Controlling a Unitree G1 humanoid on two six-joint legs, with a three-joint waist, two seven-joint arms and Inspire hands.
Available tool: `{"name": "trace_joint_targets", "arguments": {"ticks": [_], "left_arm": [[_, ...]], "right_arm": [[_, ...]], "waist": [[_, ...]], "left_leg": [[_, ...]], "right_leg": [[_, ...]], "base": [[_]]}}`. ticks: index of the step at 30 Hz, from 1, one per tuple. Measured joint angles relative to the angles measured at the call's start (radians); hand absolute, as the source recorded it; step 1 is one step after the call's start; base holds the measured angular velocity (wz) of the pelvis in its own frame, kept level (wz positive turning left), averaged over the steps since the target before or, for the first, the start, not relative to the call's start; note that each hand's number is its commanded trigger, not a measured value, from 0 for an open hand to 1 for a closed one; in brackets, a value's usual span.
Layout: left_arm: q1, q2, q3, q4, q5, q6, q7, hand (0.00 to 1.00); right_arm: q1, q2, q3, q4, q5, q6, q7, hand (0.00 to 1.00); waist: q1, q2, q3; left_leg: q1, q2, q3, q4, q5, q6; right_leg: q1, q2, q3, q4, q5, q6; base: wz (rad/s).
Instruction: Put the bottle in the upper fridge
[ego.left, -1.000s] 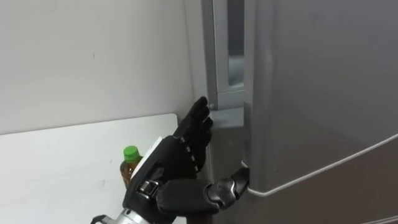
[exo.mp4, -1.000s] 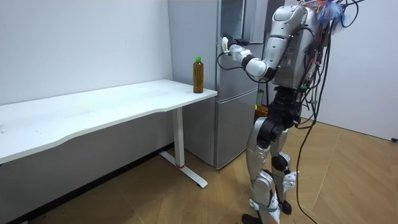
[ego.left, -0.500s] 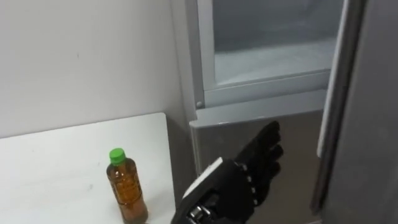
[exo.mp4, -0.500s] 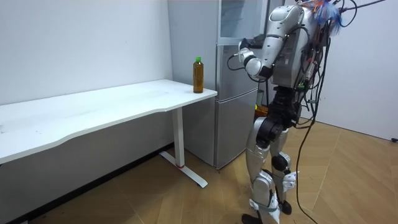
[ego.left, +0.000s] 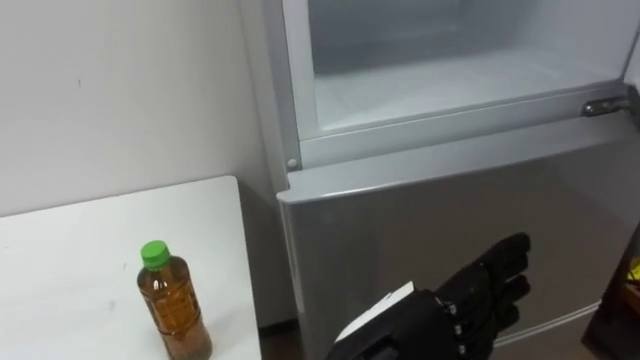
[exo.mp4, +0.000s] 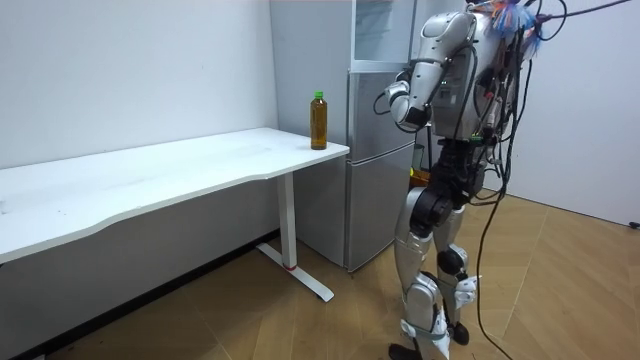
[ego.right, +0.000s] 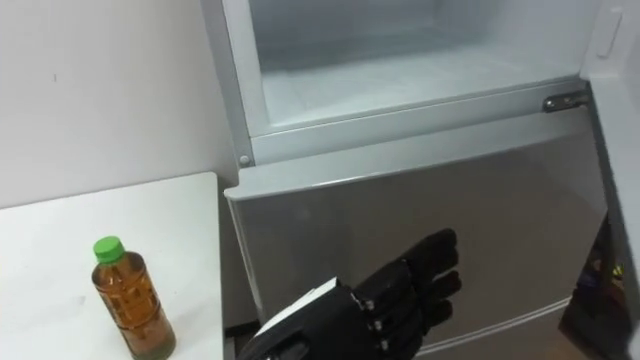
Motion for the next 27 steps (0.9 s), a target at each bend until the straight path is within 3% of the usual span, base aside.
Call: {"name": "trace_joint_targets", "arguments": {"ticks": [8,20,27], "left_arm": [[0.0,0.0,-0.039,0.0,0.001,0.0,-0.001,0.0],[-0.002,0.0,-0.042,0.0,0.002,0.0,-0.001,0.0],[-0.048,0.0,-0.062,0.0,0.003,-0.001,-0.003,0.0]], "right_arm": [[0.0,-0.002,0.034,-0.001,0.004,-0.024,-0.002,0.0],[0.0,-0.003,0.038,-0.006,-0.004,-0.025,0.0,0.0],[0.0,-0.002,0.04,-0.006,-0.005,-0.025,0.0,0.0]], "waist": [[-0.003,-0.001,-0.0005],[-0.004,0.0,-0.0011],[-0.004,0.001,-0.0017]], "left_leg": [[-0.002,0.001,0.007,0.0,0.0,0.0],[0.002,0.001,0.01,0.002,0.0,0.0],[0.008,0.002,0.011,0.0,0.0,0.0]], "right_leg": [[0.0,0.001,0.005,0.003,0.0,0.0],[-0.002,0.001,0.008,0.003,0.0,0.0],[0.0,0.001,0.009,0.003,0.0,0.0]], "base": [[0.0],[0.0],[0.0]]}}
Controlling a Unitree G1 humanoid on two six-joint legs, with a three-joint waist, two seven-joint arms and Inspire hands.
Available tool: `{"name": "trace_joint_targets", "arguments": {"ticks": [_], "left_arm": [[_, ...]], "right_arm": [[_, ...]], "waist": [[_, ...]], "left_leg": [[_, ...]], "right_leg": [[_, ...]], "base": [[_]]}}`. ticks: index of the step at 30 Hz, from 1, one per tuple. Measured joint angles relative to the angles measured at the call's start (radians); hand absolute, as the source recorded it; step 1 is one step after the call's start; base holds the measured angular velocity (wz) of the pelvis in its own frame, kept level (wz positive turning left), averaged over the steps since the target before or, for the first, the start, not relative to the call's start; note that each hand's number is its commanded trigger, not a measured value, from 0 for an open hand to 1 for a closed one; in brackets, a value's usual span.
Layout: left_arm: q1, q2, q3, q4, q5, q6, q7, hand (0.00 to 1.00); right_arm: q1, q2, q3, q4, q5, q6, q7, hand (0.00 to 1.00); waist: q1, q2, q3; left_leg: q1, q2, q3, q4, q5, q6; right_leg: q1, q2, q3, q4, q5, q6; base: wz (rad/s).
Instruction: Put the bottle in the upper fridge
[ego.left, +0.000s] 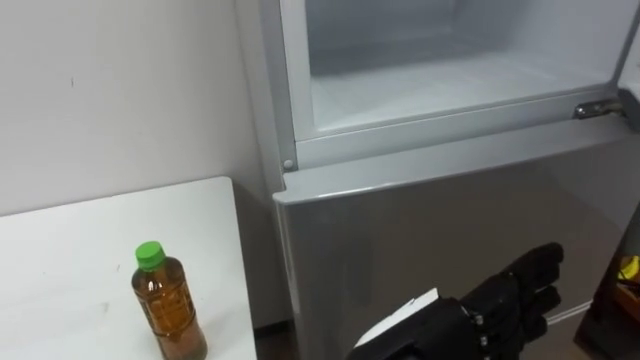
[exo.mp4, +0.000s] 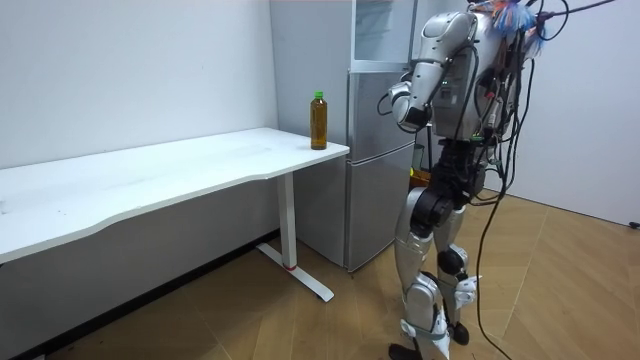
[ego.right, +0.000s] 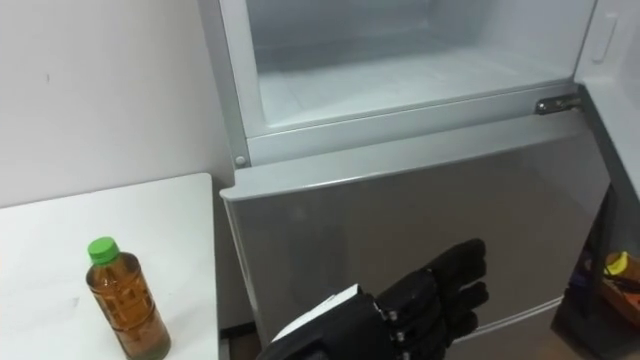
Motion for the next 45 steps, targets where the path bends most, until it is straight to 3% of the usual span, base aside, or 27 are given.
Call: {"name": "trace_joint_targets", "arguments": {"ticks": [9,18,25,45], "left_arm": [[-0.009,0.0,-0.03,0.002,0.019,0.0,-0.004,0.0],[-0.009,-0.001,-0.067,0.058,0.04,-0.001,-0.004,0.0],[-0.009,-0.007,-0.115,0.089,0.082,-0.001,-0.005,0.0],[-0.015,-0.031,-0.229,0.164,0.085,0.0,-0.019,0.0]], "right_arm": [[-0.008,-0.001,0.038,-0.001,-0.01,-0.01,-0.002,0.0],[-0.017,0.0,0.038,0.0,-0.013,-0.009,-0.011,0.0],[-0.036,0.001,0.095,0.002,-0.013,-0.008,-0.011,0.0],[-0.062,0.001,0.153,0.003,-0.055,-0.007,-0.019,0.0]], "waist": [[-0.001,0.006,-0.0023],[-0.003,0.018,0.0081],[-0.003,0.014,0.0102],[-0.005,0.018,0.0076]], "left_leg": [[0.003,0.0,0.001,0.0,0.0,0.0],[0.001,-0.001,0.001,-0.005,0.0,0.0],[-0.01,0.0,0.0,-0.006,0.0,0.0],[-0.011,0.002,0.0,0.002,0.0,0.0]], "right_leg": [[0.002,0.0,0.001,0.0,0.0,0.0],[0.001,0.0,0.0,-0.005,0.0,0.0],[0.0,0.002,-0.001,-0.008,0.0,0.0],[-0.001,0.003,0.0,0.003,0.0,0.0]], "base": [[0.0],[0.0],[0.0],[0.0]]}}
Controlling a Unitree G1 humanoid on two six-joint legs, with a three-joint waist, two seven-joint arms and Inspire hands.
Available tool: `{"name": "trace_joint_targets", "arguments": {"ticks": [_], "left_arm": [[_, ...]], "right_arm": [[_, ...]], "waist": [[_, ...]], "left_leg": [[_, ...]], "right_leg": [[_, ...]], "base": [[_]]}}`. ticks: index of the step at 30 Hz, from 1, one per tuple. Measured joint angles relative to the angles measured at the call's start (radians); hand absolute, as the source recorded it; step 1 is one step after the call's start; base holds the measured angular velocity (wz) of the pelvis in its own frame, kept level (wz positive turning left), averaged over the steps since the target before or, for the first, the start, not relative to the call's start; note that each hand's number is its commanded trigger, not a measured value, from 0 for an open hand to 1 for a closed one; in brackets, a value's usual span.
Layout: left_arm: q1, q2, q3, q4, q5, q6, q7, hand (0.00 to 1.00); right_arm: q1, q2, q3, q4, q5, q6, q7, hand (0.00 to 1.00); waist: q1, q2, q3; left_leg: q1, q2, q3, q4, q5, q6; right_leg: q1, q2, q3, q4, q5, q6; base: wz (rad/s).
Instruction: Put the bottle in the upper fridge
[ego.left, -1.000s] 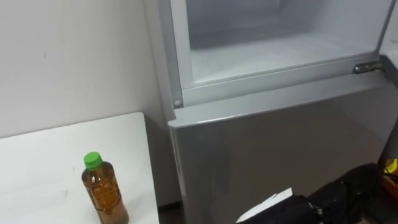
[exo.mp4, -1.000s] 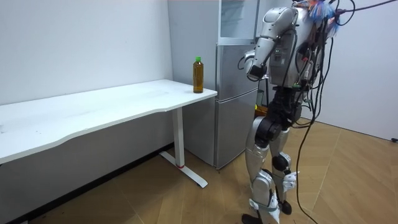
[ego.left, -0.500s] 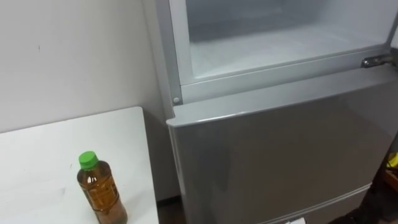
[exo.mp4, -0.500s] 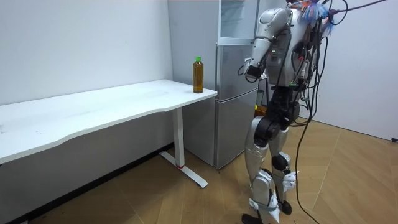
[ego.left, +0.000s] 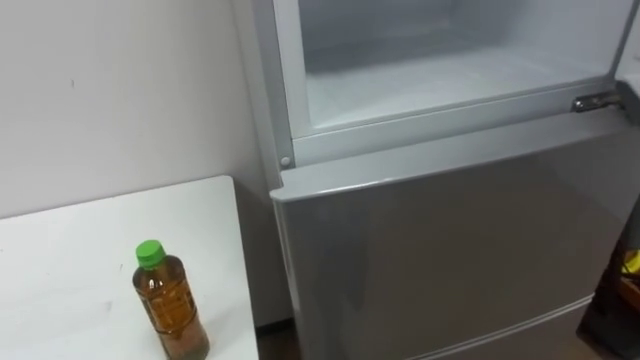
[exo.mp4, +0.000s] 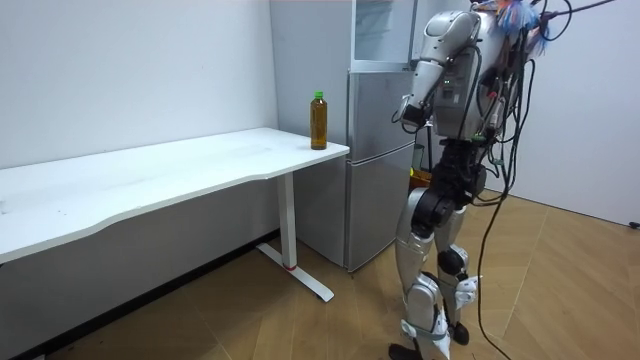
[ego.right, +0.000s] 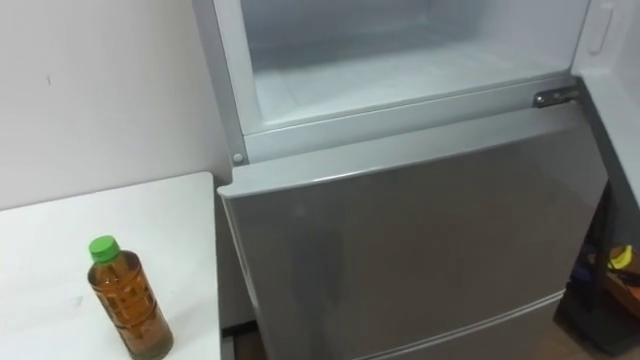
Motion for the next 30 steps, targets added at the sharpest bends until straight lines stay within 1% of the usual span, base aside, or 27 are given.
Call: {"name": "trace_joint_targets", "arguments": {"ticks": [4,9,11,12,14,15,18,19,20,21,22,23,24,25,26,27,28,29,30], "left_arm": [[0.0,-0.011,-0.007,0.027,0.02,0.0,-0.002,0.0],[0.0,-0.014,-0.007,0.118,0.093,0.007,-0.002,0.0],[0.001,-0.007,-0.003,0.138,0.163,0.011,-0.002,0.0],[0.001,-0.006,-0.001,0.146,0.18,0.011,-0.002,0.0],[0.003,-0.003,0.002,0.201,0.24,0.011,0.002,0.0],[0.008,0.002,0.002,0.211,0.254,0.011,0.005,0.0],[0.058,0.024,0.022,0.26,0.338,0.009,0.013,0.0],[0.078,0.032,0.04,0.286,0.38,0.009,0.023,0.0],[0.097,0.04,0.065,0.318,0.416,0.009,0.027,0.0],[0.106,0.045,0.079,0.333,0.436,0.01,0.03,0.0],[0.134,0.055,0.112,0.354,0.472,0.01,0.042,0.0],[0.159,0.064,0.144,0.378,0.505,0.009,0.06,0.0],[0.177,0.066,0.173,0.414,0.52,0.006,0.086,0.0],[0.185,0.066,0.186,0.435,0.523,0.004,0.102,0.0],[0.214,0.068,0.217,0.464,0.533,0.001,0.14,0.0],[0.231,0.069,0.233,0.474,0.544,-0.003,0.158,0.0],[0.253,0.072,0.261,0.509,0.566,-0.019,0.19,0.0],[0.261,0.07,0.285,0.572,0.59,-0.039,0.216,0.0],[0.268,0.069,0.297,0.602,0.604,-0.045,0.23,0.0]], "right_arm": [[0.0,0.0,0.0,0.0,0.0,0.0,0.0,0.0],[-0.002,0.003,0.0,-0.006,0.003,0.013,0.003,0.0],[-0.001,0.007,-0.007,-0.01,-0.002,0.024,0.007,0.0],[-0.001,0.009,-0.01,-0.01,-0.003,0.029,0.009,0.0],[-0.001,0.015,-0.012,-0.01,-0.003,0.041,0.009,0.0],[-0.001,0.017,-0.012,-0.01,-0.003,0.041,0.008,0.0],[0.018,0.017,-0.023,-0.032,-0.006,0.043,0.008,0.0],[0.023,0.017,-0.033,-0.039,-0.015,0.044,0.01,0.0],[0.023,0.018,-0.043,-0.04,-0.032,0.047,0.014,0.0],[0.023,0.018,-0.046,-0.041,-0.04,0.048,0.016,0.0],[0.023,0.019,-0.049,-0.041,-0.053,0.052,0.016,0.0],[0.025,0.022,-0.049,-0.041,-0.063,0.053,0.016,0.0],[0.026,0.022,-0.046,-0.039,-0.063,0.053,0.014,0.0],[0.028,0.023,-0.046,-0.039,-0.062,0.053,0.012,0.0],[0.034,0.025,-0.047,-0.044,-0.064,0.053,0.007,0.0],[0.037,0.026,-0.047,-0.048,-0.068,0.053,0.005,0.0],[0.044,0.026,-0.049,-0.06,-0.08,0.053,0.001,0.0],[0.051,0.025,-0.049,-0.07,-0.09,0.053,-0.005,0.0],[0.054,0.025,-0.05,-0.075,-0.099,0.052,-0.007,0.0]], "waist": [[0.0,-0.001,0.0006],[0.004,-0.013,0.0043],[0.004,-0.025,0.0027],[0.005,-0.028,0.002],[0.014,-0.044,-0.0007],[0.019,-0.046,-0.0015],[0.047,-0.055,-0.0017],[0.063,-0.056,-0.0029],[0.077,-0.063,-0.0027],[0.088,-0.058,-0.0078],[0.095,-0.072,-0.0059],[0.111,-0.07,-0.0124],[0.124,-0.074,-0.0124],[0.134,-0.076,-0.0122],[0.144,-0.08,-0.0131],[0.147,-0.083,-0.0131],[0.162,-0.086,-0.0121],[0.169,-0.087,-0.0119],[0.17,-0.087,-0.0117]], "left_leg": [[0.0,0.0,0.0,0.001,0.0,0.0],[0.003,-0.001,0.0,0.0,0.0,0.0],[0.005,-0.001,0.0,-0.002,0.0,0.0],[0.005,-0.001,0.0,-0.002,0.0,0.0],[0.005,-0.001,0.0,-0.002,0.0,0.0],[0.004,-0.001,0.0,-0.003,0.0,0.0],[0.007,-0.001,0.0,-0.004,0.0,0.0],[0.011,-0.001,0.002,-0.004,0.0,0.0],[0.014,-0.001,0.002,-0.004,0.0,0.0],[0.014,-0.001,0.002,-0.004,0.0,0.0],[0.015,-0.001,0.0,-0.005,0.0,-0.001],[0.015,0.0,0.0,-0.004,0.0,-0.001],[0.017,0.0,0.0,-0.004,0.0,-0.001],[0.019,0.0,0.0,-0.005,0.0,-0.001],[0.021,0.0,0.0,-0.006,0.0,-0.001],[0.022,0.0,0.0,-0.006,0.0,-0.001],[0.022,0.0,-0.001,-0.007,0.0,-0.001],[0.024,0.001,-0.002,-0.008,0.0,-0.001],[0.024,0.001,-0.004,-0.008,0.0,-0.001]], "right_leg": [[0.0,0.0,0.0,-0.002,0.0,0.0],[-0.002,0.0,-0.002,-0.004,-0.001,0.0],[-0.002,0.0,-0.002,-0.004,-0.001,0.0],[-0.001,0.0,-0.002,-0.004,-0.001,0.0],[0.0,0.001,0.0,-0.003,-0.001,0.0],[0.001,0.001,0.001,-0.003,-0.001,0.0],[-0.002,0.001,0.003,-0.002,0.0,-0.001],[-0.001,0.002,0.004,-0.002,0.0,-0.001],[0.001,0.002,0.003,-0.002,0.0,-0.001],[0.002,0.002,0.003,-0.003,0.0,-0.001],[0.003,0.002,0.0,-0.003,0.0,-0.001],[0.004,0.002,0.0,-0.002,0.0,-0.001],[0.006,0.002,-0.001,-0.001,0.0,-0.001],[0.007,0.002,0.0,0.0,0.0,-0.001],[0.01,0.002,0.0,0.0,0.0,-0.001],[0.012,0.002,-0.001,0.0,0.0,-0.001],[0.017,0.003,0.0,0.001,0.0,-0.001],[0.019,0.003,-0.001,0.002,0.0,-0.001],[0.021,0.003,-0.003,0.002,0.0,-0.001]], "base": [[0.0],[0.0],[0.0],[0.0],[0.0],[-0.04],[0.0],[0.0],[0.0],[0.0],[0.0],[0.05],[0.0],[0.0],[0.0],[0.0],[0.0],[0.0],[0.06]]}}
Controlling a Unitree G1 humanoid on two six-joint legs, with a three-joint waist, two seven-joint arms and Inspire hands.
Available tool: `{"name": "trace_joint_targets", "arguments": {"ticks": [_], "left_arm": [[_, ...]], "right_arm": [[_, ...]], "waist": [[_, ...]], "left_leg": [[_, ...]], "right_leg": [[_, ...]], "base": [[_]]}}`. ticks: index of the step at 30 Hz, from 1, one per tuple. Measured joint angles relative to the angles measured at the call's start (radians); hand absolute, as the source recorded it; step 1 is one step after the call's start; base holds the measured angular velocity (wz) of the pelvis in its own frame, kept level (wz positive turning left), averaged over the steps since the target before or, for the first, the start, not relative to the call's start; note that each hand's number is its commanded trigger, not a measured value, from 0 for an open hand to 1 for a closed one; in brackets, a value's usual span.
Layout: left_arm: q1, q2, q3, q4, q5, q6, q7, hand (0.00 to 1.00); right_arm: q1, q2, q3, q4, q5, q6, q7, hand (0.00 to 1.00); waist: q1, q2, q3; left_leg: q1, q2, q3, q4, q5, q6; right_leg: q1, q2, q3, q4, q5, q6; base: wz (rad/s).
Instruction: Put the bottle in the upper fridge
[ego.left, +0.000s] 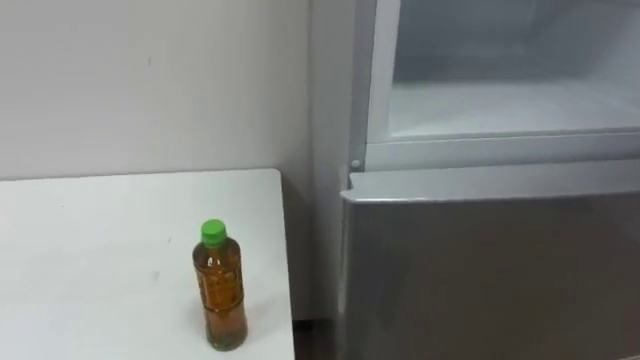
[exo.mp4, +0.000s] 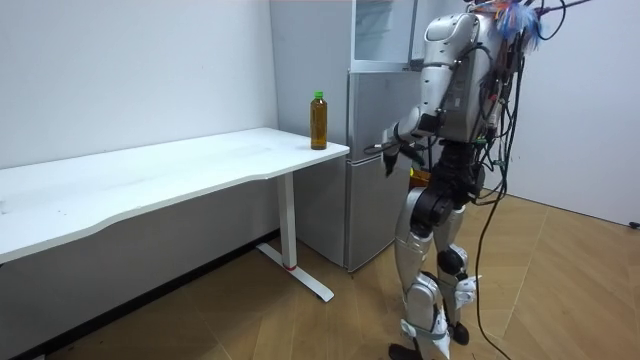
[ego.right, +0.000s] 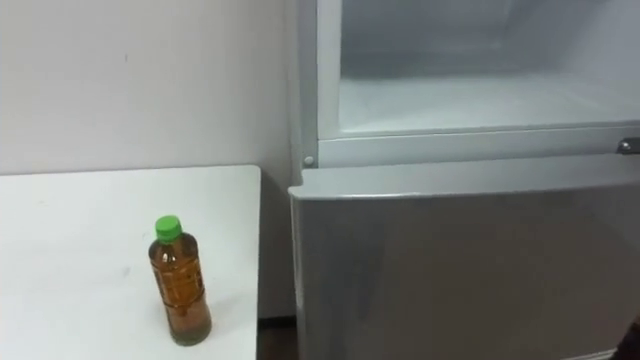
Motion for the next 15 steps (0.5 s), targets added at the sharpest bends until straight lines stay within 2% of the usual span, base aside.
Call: {"name": "trace_joint_targets", "arguments": {"ticks": [2,6,7,9,11,12,15], "left_arm": [[0.03,-0.005,0.054,0.104,0.034,-0.028,0.061,0.0],[0.053,-0.003,0.101,0.255,0.032,-0.084,0.139,0.0],[0.064,-0.01,0.129,0.306,0.027,-0.107,0.165,0.0],[0.068,-0.009,0.146,0.379,-0.009,-0.136,0.202,0.0],[0.1,-0.011,0.215,0.447,-0.069,-0.18,0.249,0.0],[0.108,-0.012,0.235,0.464,-0.077,-0.189,0.263,0.0],[0.153,-0.027,0.36,0.545,-0.2,-0.23,0.338,0.0]], "right_arm": [[0.008,0.0,0.0,-0.007,-0.01,-0.01,-0.006,0.0],[0.017,-0.002,0.006,-0.002,0.009,-0.013,-0.016,0.0],[0.019,-0.002,0.009,-0.002,0.012,-0.014,-0.017,0.0],[0.017,-0.004,0.009,0.008,0.022,-0.025,-0.016,0.0],[0.025,-0.002,-0.002,0.01,0.026,-0.041,-0.014,0.0],[0.029,-0.002,-0.002,0.01,0.026,-0.046,-0.015,0.0],[0.056,0.001,-0.041,0.009,0.024,-0.058,-0.01,0.0]], "waist": [[0.012,0.001,0.0001],[0.031,0.004,0.001],[0.04,0.006,-0.0002],[0.044,0.009,-0.0018],[0.052,0.011,-0.0025],[0.055,0.011,-0.0033],[0.073,0.014,-0.0039]], "left_leg": [[0.004,0.0,-0.002,-0.005,0.0,0.0],[0.007,-0.001,-0.01,-0.011,0.0,-0.001],[0.014,-0.001,-0.011,-0.013,0.0,-0.002],[0.019,-0.001,-0.016,-0.014,-0.001,-0.002],[0.032,-0.001,-0.024,-0.023,0.001,-0.004],[0.035,-0.001,-0.025,-0.025,0.001,-0.005],[0.054,0.0,-0.027,-0.035,0.002,-0.006]], "right_leg": [[0.002,0.001,-0.003,0.001,0.0,0.0],[0.012,0.001,-0.013,0.001,0.001,-0.001],[0.017,0.001,-0.017,0.0,0.001,-0.001],[0.025,0.001,-0.028,-0.003,0.001,-0.001],[0.035,0.001,-0.037,-0.005,0.001,-0.001],[0.037,0.002,-0.037,-0.005,0.001,-0.001],[0.05,0.003,-0.054,-0.006,0.001,-0.001]], "base": [[0.02],[0.05],[0.07],[0.06],[0.04],[0.0],[0.0]]}}
